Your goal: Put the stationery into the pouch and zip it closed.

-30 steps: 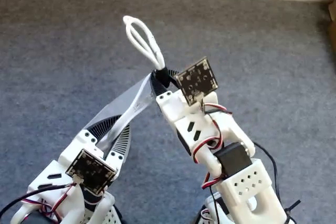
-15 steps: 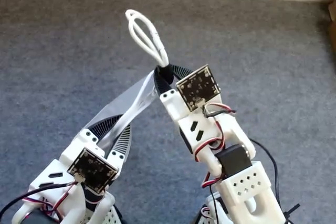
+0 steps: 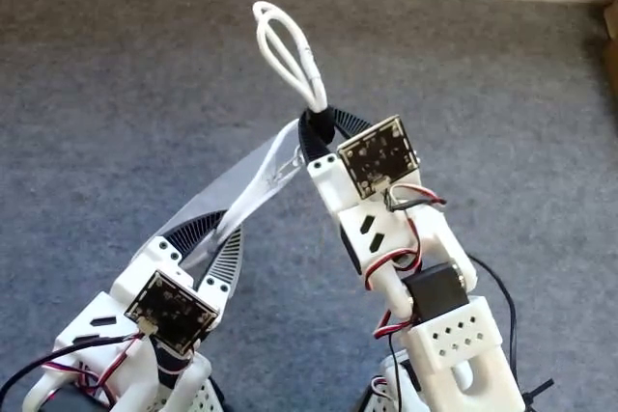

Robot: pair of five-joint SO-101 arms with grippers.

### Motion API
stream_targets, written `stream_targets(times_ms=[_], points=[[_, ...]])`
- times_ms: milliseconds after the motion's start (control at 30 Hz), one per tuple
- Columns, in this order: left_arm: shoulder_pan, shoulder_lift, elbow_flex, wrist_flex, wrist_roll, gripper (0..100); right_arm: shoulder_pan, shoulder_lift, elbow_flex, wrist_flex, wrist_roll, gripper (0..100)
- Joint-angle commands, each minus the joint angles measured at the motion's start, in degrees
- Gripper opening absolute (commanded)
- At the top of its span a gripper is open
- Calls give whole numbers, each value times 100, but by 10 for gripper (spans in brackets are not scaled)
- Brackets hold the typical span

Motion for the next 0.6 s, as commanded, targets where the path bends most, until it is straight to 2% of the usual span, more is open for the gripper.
stream_targets(times_ms=[0,200,367,567], points=[[22,-110,-435,97,97,5,558,-48,-4,-180,97,5],[13,-110,-576,70,70,19,-189,-75,-40,532,88,5],[22,-101,-927,105,105,130,-752,-75,-31,813,79,5],[57,-84,-1095,70,105,138,-1165,-84,-48,892,-149,5]])
